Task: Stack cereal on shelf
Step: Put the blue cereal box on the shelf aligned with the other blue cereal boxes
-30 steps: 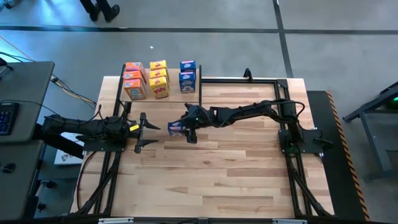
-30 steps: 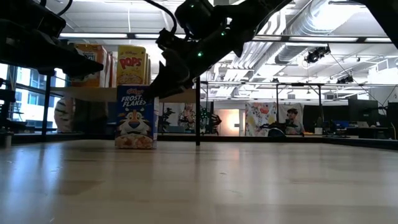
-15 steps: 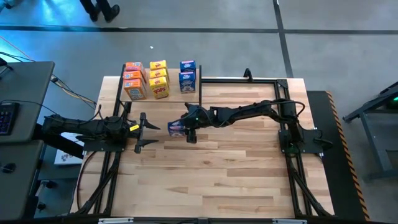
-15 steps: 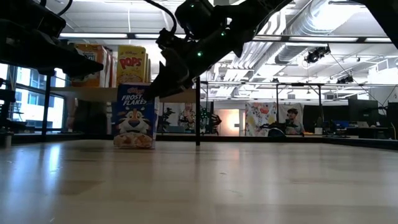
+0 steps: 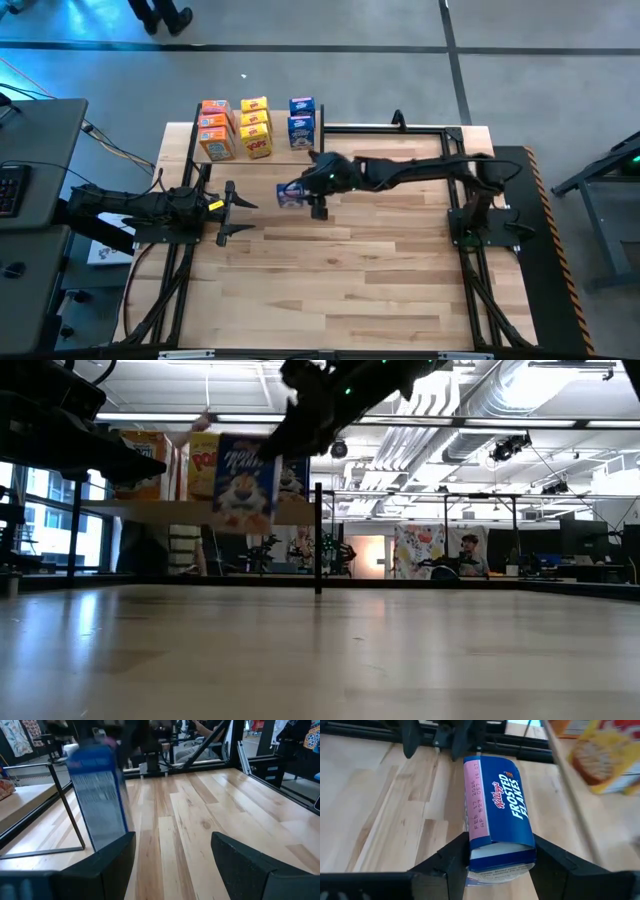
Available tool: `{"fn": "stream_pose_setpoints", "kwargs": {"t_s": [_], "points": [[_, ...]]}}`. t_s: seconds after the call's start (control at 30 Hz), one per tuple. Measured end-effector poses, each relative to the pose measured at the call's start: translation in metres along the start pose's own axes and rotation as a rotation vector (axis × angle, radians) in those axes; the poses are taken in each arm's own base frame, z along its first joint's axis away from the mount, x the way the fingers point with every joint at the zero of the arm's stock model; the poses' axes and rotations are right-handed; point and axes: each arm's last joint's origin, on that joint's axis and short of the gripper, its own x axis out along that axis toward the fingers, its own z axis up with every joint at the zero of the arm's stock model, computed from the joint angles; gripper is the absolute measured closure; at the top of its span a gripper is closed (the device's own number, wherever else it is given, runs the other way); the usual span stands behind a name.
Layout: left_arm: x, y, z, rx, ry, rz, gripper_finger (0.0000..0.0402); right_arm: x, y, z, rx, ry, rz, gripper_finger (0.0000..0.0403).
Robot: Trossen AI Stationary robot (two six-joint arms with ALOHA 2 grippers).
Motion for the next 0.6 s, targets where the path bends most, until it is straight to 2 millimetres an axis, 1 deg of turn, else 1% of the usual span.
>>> {"fn": "stream_pose_setpoints", "kwargs": {"t_s": [0.2, 0.3, 0.47, 0.6], "points": [[0.000, 0.000, 0.000, 0.000, -0.001, 0.000, 0.0151, -0.038, -0.015, 0.016, -0.031, -0.038, -0.038, 0.0233], [0.000, 0.000, 0.000, 0.000, 0.000, 0.000, 0.0151, -0.053, -0.025, 0.022, -0.064, -0.062, -0.064, 0.0233], [0.000, 0.000, 0.000, 0.000, 0.000, 0.000, 0.0151, -0.073, -0.041, 0.027, -0.109, -0.096, -0.111, 0.0233], [0.000, 0.000, 0.000, 0.000, 0.000, 0.000, 0.0151, -0.079, -0.050, 0.027, -0.146, -0.103, -0.127, 0.0233]]}}
